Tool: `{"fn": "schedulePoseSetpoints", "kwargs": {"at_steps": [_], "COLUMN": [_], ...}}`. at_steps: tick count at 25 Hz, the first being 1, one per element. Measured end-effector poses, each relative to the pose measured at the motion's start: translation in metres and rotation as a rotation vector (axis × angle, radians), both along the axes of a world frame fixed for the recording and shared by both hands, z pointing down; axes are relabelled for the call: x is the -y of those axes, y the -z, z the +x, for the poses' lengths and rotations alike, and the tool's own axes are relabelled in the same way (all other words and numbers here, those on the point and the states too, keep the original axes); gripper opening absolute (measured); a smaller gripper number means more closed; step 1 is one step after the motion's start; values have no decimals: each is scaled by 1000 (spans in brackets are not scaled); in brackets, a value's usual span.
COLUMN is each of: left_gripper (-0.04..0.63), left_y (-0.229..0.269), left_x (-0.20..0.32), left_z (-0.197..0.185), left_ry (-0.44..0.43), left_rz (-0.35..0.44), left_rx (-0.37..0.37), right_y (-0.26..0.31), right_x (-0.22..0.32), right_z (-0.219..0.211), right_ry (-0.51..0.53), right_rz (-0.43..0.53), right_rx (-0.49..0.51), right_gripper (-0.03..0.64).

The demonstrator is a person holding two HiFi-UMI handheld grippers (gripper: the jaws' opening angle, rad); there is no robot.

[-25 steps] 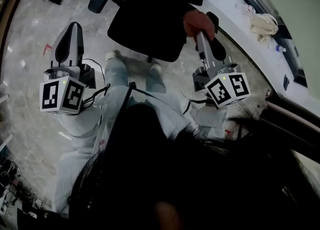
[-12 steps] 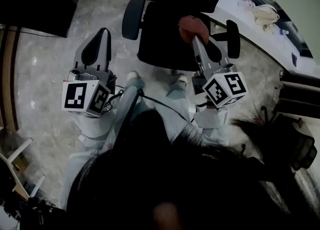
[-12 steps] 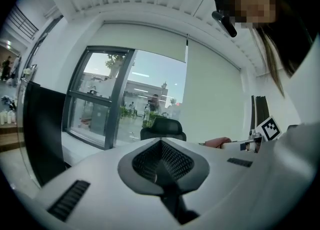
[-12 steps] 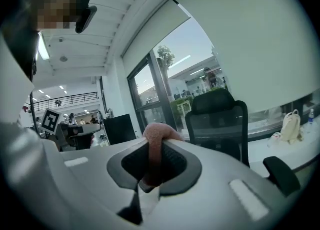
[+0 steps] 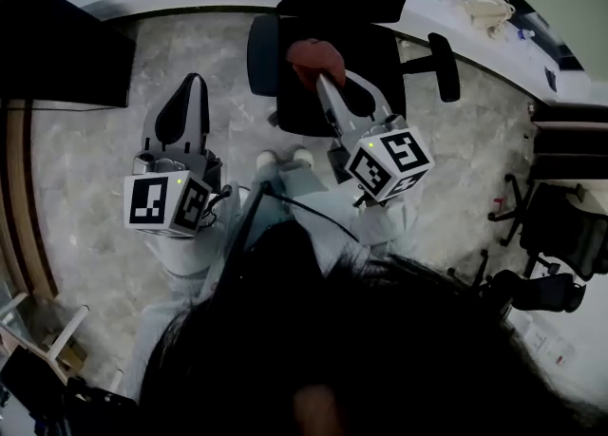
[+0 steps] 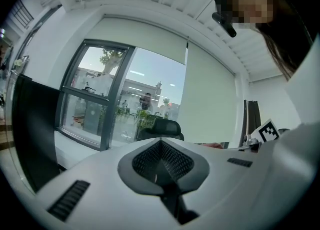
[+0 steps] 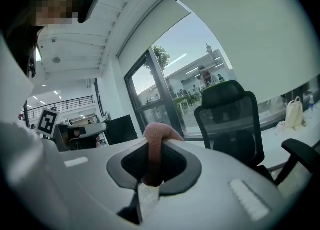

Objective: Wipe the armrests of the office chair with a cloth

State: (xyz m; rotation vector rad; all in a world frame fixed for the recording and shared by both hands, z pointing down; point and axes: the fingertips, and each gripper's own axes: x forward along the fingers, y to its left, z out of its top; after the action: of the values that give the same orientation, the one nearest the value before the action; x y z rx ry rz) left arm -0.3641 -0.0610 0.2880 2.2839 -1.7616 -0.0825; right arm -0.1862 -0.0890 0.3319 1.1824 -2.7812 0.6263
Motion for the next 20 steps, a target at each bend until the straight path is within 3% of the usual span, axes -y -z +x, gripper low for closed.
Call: {"fn": "schedulePoseSetpoints", "kwargs": {"at_steps": [12,17,20], "left_gripper": [3,3,3], "left_y": [-23,-27,-37], "left_x": [23,17,9], "left_z": [7,13,4], "left_ry": [-15,17,55], "left_rz": [-46,-70,-102], "left_rx": [-39,-44,-41], "right_y": [-35,-62,-98], "right_x": [34,77,115], "right_z": [3,3,-16], "right_ry": [-33,-31,-5], "right_rz": [-46,-44,-50], "right_rx": [-79,-137,-220], "right_gripper": [28,28,28]}}
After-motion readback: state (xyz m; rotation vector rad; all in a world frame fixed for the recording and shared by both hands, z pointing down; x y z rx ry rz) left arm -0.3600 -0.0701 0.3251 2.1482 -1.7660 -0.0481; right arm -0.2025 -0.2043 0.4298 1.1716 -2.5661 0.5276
